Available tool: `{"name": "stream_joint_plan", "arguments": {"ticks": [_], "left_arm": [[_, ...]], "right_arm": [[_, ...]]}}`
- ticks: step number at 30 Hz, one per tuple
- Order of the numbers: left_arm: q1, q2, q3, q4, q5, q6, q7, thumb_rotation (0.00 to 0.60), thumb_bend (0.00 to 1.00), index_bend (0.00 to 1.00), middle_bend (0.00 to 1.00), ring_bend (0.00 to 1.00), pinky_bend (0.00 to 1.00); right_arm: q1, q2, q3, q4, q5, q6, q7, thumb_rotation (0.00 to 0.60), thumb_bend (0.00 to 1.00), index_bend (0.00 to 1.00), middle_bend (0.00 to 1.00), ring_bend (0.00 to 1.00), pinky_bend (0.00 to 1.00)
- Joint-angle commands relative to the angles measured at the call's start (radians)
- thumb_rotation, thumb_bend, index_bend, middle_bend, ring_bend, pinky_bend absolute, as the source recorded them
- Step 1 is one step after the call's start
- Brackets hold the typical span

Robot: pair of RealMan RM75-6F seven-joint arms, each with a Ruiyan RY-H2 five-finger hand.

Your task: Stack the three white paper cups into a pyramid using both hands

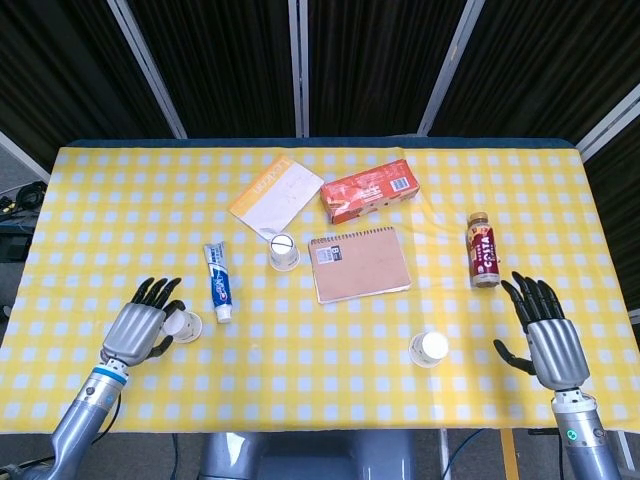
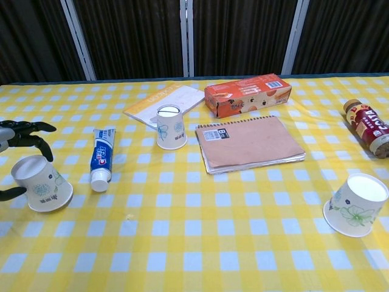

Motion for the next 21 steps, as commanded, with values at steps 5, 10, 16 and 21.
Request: {"name": "stream_joint_plan", "arguments": {"ticks": [5, 10, 16, 21], "left_arm": [[-0.008, 0.045, -0.011, -0.055, 0.04, 0.032, -0.027, 0.6, 0.37, 0.35, 0.0, 0.0, 0.0], [-0.032, 0.082, -0.04, -0.112, 0.035, 0.033, -0.009, 0.6, 0.37, 0.35, 0.0, 0.0, 0.0], [-0.09, 0.115, -0.099, -0.175, -0.014, -0.014, 0.007, 0.6, 0.37, 0.35, 0.0, 0.0, 0.0], [-0.17, 0.099, -0.169, -0.167, -0.108, -0.072, 0.068, 0.6, 0.37, 0.36, 0.0, 0.0, 0.0]], "right_arm": [[0.002, -0.002, 0.0, 0.003, 0.003, -0.005, 0.0, 0.6, 0.15, 0.01, 0.0, 0.0, 0.0], [0.004, -0.002, 0.002, 0.006, 0.01, -0.013, 0.006, 0.6, 0.16, 0.01, 0.0, 0.0, 0.0], [0.011, -0.001, 0.009, 0.014, 0.029, -0.033, 0.023, 0.6, 0.15, 0.01, 0.0, 0.0, 0.0], [0.016, 0.0, 0.016, 0.025, 0.049, -0.052, 0.04, 0.6, 0.15, 0.01, 0.0, 0.0, 0.0]]}}
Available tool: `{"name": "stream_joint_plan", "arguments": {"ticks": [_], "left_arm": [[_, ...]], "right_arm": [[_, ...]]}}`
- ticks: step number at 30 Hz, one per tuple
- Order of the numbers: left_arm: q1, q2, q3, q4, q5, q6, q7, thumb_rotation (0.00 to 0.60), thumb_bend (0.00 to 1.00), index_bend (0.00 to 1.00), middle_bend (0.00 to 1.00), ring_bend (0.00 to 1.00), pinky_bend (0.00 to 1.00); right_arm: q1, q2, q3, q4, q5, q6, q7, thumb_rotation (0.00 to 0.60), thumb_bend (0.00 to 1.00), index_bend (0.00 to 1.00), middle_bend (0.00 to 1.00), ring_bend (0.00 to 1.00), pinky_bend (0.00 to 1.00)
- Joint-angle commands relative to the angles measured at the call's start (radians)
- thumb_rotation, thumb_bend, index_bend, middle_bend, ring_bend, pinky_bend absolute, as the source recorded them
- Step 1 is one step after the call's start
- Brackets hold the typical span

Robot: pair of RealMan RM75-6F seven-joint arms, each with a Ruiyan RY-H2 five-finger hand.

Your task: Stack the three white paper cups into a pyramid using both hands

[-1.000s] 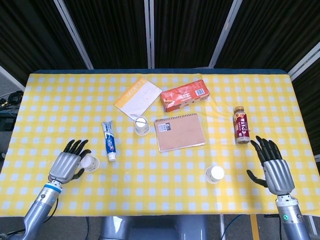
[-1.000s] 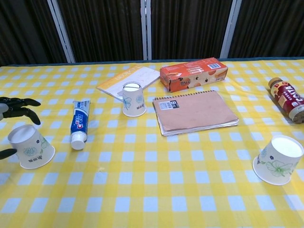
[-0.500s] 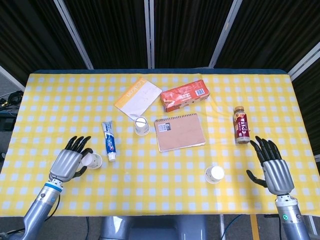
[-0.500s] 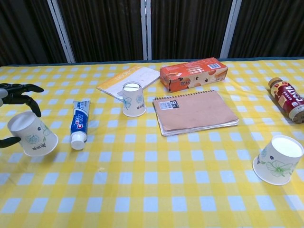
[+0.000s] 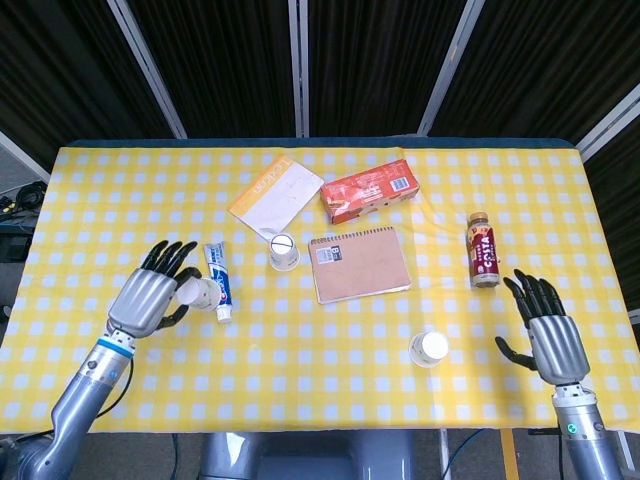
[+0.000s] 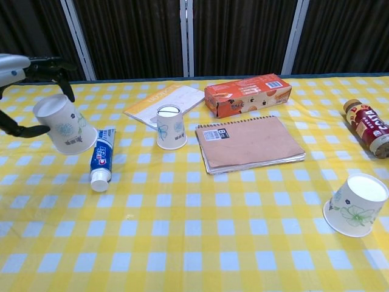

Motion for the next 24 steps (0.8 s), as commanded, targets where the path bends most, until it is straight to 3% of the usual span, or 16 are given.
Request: {"name": "stream_joint_plan", "arguments": {"ticks": [1, 10, 24], "left_arm": [[-0.066, -0.018, -0.055, 0.011, -0.082, -0.051, 0.052, 0.6, 0.37, 0.36, 0.0, 0.0, 0.0], [-0.221, -0.104, -0.133, 0.128, -0.286, -0.15, 0.149, 0.6, 0.36, 0.36, 0.0, 0.0, 0.0], [-0.423, -0.279, -0.14, 0.378, -0.493, -0.262, 0.228, 0.6, 0.37, 0.37, 0.0, 0.0, 0.0]], "right_arm": [[0.003, 0.0, 0.004, 0.007, 0.01, -0.01, 0.008, 0.6, 0.15, 0.01, 0.0, 0.0, 0.0], [0.008, 0.003, 0.022, 0.031, 0.051, -0.036, 0.04, 0.6, 0.16, 0.01, 0.0, 0.0, 0.0], [0.014, -0.002, 0.038, 0.072, 0.098, -0.072, 0.077, 0.6, 0.16, 0.01, 0.0, 0.0, 0.0]]}}
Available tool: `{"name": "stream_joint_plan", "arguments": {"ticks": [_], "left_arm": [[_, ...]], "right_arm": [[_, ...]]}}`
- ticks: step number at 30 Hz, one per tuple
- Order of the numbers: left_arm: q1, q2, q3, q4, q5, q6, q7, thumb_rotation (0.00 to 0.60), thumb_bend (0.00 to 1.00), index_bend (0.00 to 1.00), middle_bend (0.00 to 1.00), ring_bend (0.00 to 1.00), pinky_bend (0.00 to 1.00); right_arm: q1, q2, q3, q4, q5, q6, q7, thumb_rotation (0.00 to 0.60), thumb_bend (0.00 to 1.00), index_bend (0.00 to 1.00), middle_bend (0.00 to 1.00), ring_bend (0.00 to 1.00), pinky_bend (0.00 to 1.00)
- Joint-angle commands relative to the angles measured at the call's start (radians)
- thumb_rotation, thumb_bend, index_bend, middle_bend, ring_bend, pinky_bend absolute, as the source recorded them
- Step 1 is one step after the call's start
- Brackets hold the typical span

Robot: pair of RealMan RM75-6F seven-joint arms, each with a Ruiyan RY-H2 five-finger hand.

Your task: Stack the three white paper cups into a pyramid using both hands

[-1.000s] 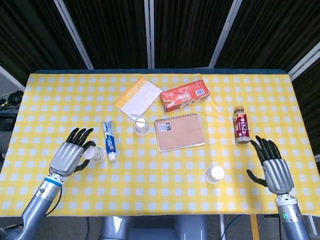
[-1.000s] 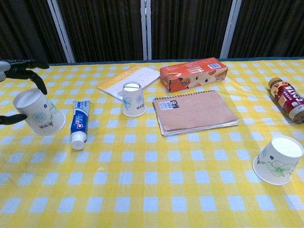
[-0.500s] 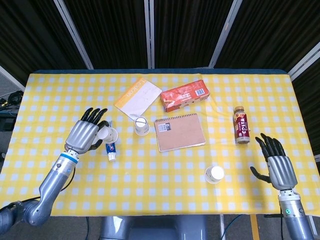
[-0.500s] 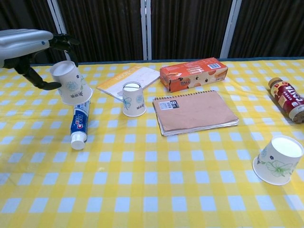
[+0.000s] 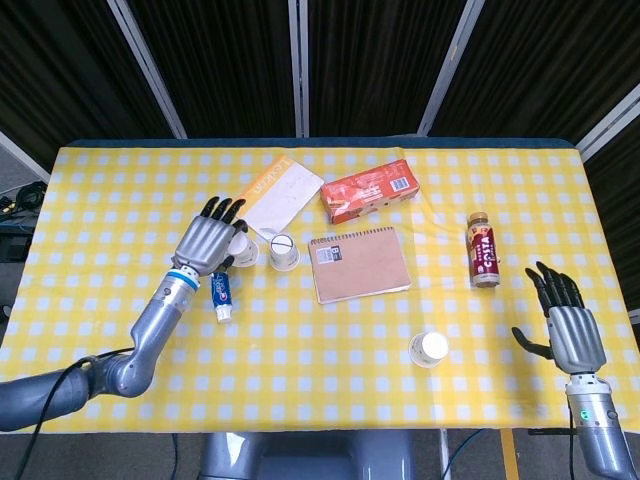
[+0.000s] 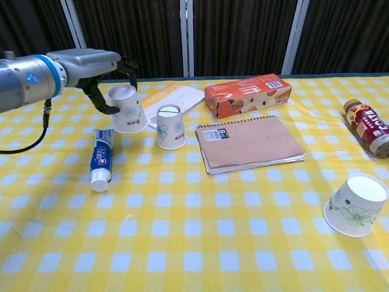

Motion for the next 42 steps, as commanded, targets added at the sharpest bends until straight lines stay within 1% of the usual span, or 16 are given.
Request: {"name": "stream_joint_plan", "arguments": {"ticks": [1, 6, 11, 16, 19, 23, 25, 27, 28, 30, 33, 36, 39, 42], "left_arm": [[-0.048, -0.045, 0.003, 0.052, -0.049, -0.026, 0.019, 0.6, 0.36, 0.37, 0.0, 0.0, 0.0], [-0.094, -0.085, 0.018, 0.105, -0.096, -0.034, 0.043, 0.6, 0.37, 0.37, 0.0, 0.0, 0.0], [-0.12, -0.111, 0.028, 0.147, -0.117, -0.04, 0.05, 0.6, 0.37, 0.37, 0.0, 0.0, 0.0], [-0.145, -0.149, 0.041, 0.196, -0.121, -0.047, 0.04, 0.6, 0.36, 0.36, 0.0, 0.0, 0.0], [-0.154, -0.169, 0.053, 0.221, -0.11, -0.042, 0.034, 0.6, 0.36, 0.34, 0.0, 0.0, 0.0], [-0.157, -0.185, 0.057, 0.241, -0.104, -0.037, 0.018, 0.6, 0.36, 0.26, 0.0, 0.0, 0.0], [-0.155, -0.189, 0.062, 0.244, -0.099, -0.037, 0.01, 0.6, 0.34, 0.2, 0.0, 0.0, 0.0], [-0.151, -0.19, 0.07, 0.245, -0.092, -0.032, 0.004, 0.6, 0.3, 0.08, 0.0, 0.0, 0.0], [-0.148, -0.188, 0.072, 0.241, -0.09, -0.027, 0.001, 0.6, 0.3, 0.03, 0.0, 0.0, 0.0], [-0.141, -0.18, 0.073, 0.23, -0.082, -0.015, -0.009, 0.6, 0.29, 0.0, 0.0, 0.0, 0.0], [-0.12, -0.159, 0.076, 0.197, -0.059, 0.014, -0.036, 0.6, 0.29, 0.0, 0.0, 0.0, 0.0], [-0.085, -0.125, 0.089, 0.144, -0.023, 0.054, -0.067, 0.6, 0.29, 0.0, 0.0, 0.0, 0.0], [-0.027, -0.077, 0.109, 0.065, 0.035, 0.121, -0.123, 0.6, 0.29, 0.0, 0.0, 0.0, 0.0], [0.054, -0.023, 0.147, -0.021, 0.122, 0.224, -0.185, 0.6, 0.28, 0.0, 0.0, 0.0, 0.0]], "right_arm": [[0.002, -0.002, 0.002, 0.006, 0.004, -0.005, 0.004, 0.6, 0.16, 0.01, 0.0, 0.0, 0.0], [0.001, -0.003, 0.005, 0.014, 0.012, -0.007, 0.013, 0.6, 0.15, 0.01, 0.0, 0.0, 0.0], [0.0, -0.002, 0.01, 0.02, 0.02, -0.01, 0.022, 0.6, 0.16, 0.01, 0.0, 0.0, 0.0], [-0.001, -0.001, 0.014, 0.023, 0.025, -0.009, 0.03, 0.6, 0.15, 0.01, 0.0, 0.0, 0.0], [-0.001, 0.0, 0.013, 0.022, 0.024, -0.01, 0.031, 0.6, 0.16, 0.01, 0.0, 0.0, 0.0], [-0.002, 0.0, 0.012, 0.021, 0.024, -0.011, 0.033, 0.6, 0.16, 0.01, 0.0, 0.0, 0.0], [-0.003, 0.001, 0.013, 0.02, 0.022, -0.006, 0.032, 0.6, 0.15, 0.01, 0.0, 0.0, 0.0], [-0.004, 0.001, 0.011, 0.017, 0.017, -0.004, 0.031, 0.6, 0.16, 0.01, 0.0, 0.0, 0.0], [-0.004, 0.002, 0.01, 0.016, 0.015, -0.002, 0.031, 0.6, 0.15, 0.01, 0.0, 0.0, 0.0], [-0.004, 0.002, 0.009, 0.015, 0.011, 0.001, 0.031, 0.6, 0.16, 0.01, 0.0, 0.0, 0.0], [-0.006, 0.003, 0.007, 0.012, 0.005, 0.008, 0.03, 0.6, 0.16, 0.01, 0.0, 0.0, 0.0], [-0.008, 0.004, 0.004, 0.005, -0.005, 0.016, 0.026, 0.6, 0.16, 0.01, 0.0, 0.0, 0.0], [-0.01, 0.006, -0.002, -0.002, -0.017, 0.025, 0.02, 0.6, 0.16, 0.01, 0.0, 0.0, 0.0], [-0.012, 0.007, -0.008, -0.011, -0.024, 0.028, 0.011, 0.6, 0.15, 0.01, 0.0, 0.0, 0.0]]}}
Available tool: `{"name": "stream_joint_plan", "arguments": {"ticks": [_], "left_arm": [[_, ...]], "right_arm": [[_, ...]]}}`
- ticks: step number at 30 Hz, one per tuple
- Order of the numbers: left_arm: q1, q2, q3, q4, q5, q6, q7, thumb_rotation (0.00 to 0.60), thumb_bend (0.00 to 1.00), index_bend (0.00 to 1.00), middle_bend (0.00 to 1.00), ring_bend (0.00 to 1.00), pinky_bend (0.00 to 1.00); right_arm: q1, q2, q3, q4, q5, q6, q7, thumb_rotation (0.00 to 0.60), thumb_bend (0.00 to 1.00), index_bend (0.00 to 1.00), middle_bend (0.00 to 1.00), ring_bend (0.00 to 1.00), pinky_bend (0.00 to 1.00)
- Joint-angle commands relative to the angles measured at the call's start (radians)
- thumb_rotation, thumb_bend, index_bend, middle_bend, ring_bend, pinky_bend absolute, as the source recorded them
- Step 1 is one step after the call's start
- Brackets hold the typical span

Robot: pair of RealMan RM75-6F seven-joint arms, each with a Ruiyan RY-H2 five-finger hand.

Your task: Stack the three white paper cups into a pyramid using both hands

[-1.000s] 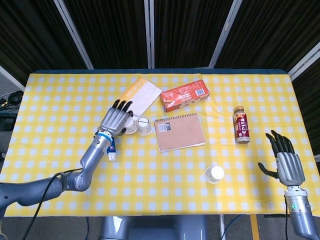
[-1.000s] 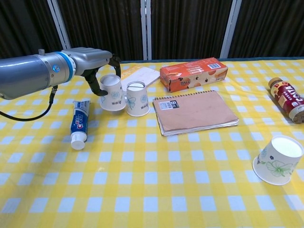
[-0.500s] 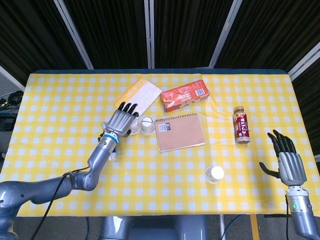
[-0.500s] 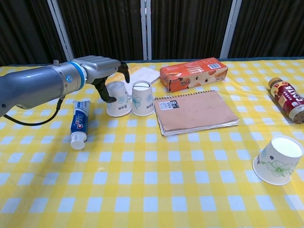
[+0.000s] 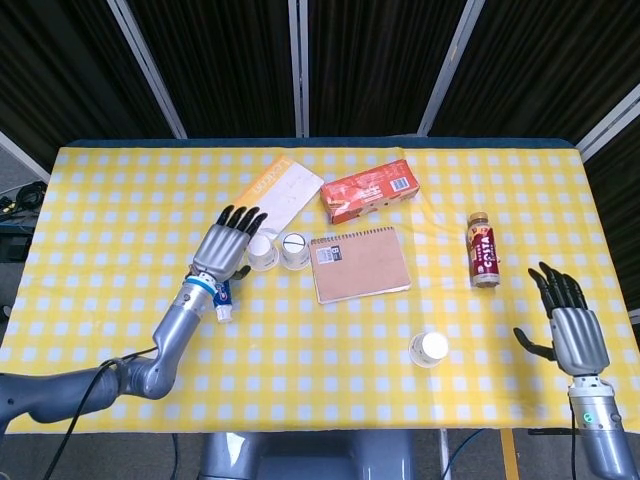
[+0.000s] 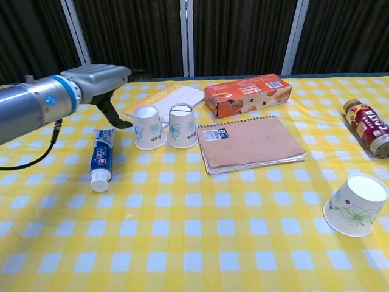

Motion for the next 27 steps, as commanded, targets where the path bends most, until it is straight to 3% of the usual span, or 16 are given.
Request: {"name": "stream_joint_plan", "arguments": {"ticks": [1, 8, 15, 20, 27], "left_arm": [[0.115, 0.082, 0.058, -0.121, 0.122, 0.142, -0.087, 0.6, 0.28, 0.0, 0.0, 0.0, 0.0], [0.302, 0.185, 0.182, -0.24, 0.316, 0.375, -0.176, 0.6, 0.27, 0.0, 0.0, 0.0, 0.0], [0.458, 0.263, 0.282, -0.249, 0.463, 0.553, -0.239, 0.6, 0.23, 0.0, 0.0, 0.0, 0.0], [0.541, 0.297, 0.31, -0.239, 0.527, 0.636, -0.283, 0.6, 0.23, 0.0, 0.0, 0.0, 0.0], [0.576, 0.333, 0.291, -0.252, 0.562, 0.636, -0.327, 0.6, 0.23, 0.0, 0.0, 0.0, 0.0]], "right_arm": [[-0.002, 0.0, -0.004, -0.008, -0.005, 0.004, -0.011, 0.6, 0.15, 0.01, 0.0, 0.0, 0.0], [-0.005, 0.01, -0.019, -0.044, -0.031, 0.014, -0.046, 0.6, 0.14, 0.02, 0.0, 0.0, 0.0], [0.005, 0.032, -0.042, -0.095, -0.072, 0.003, -0.044, 0.6, 0.11, 0.04, 0.0, 0.0, 0.0], [0.044, 0.059, -0.067, -0.178, -0.123, -0.053, -0.119, 0.6, 0.11, 0.11, 0.0, 0.0, 0.0], [0.103, 0.086, -0.085, -0.356, -0.13, -0.17, -0.271, 0.6, 0.11, 0.15, 0.0, 0.0, 0.0]]}}
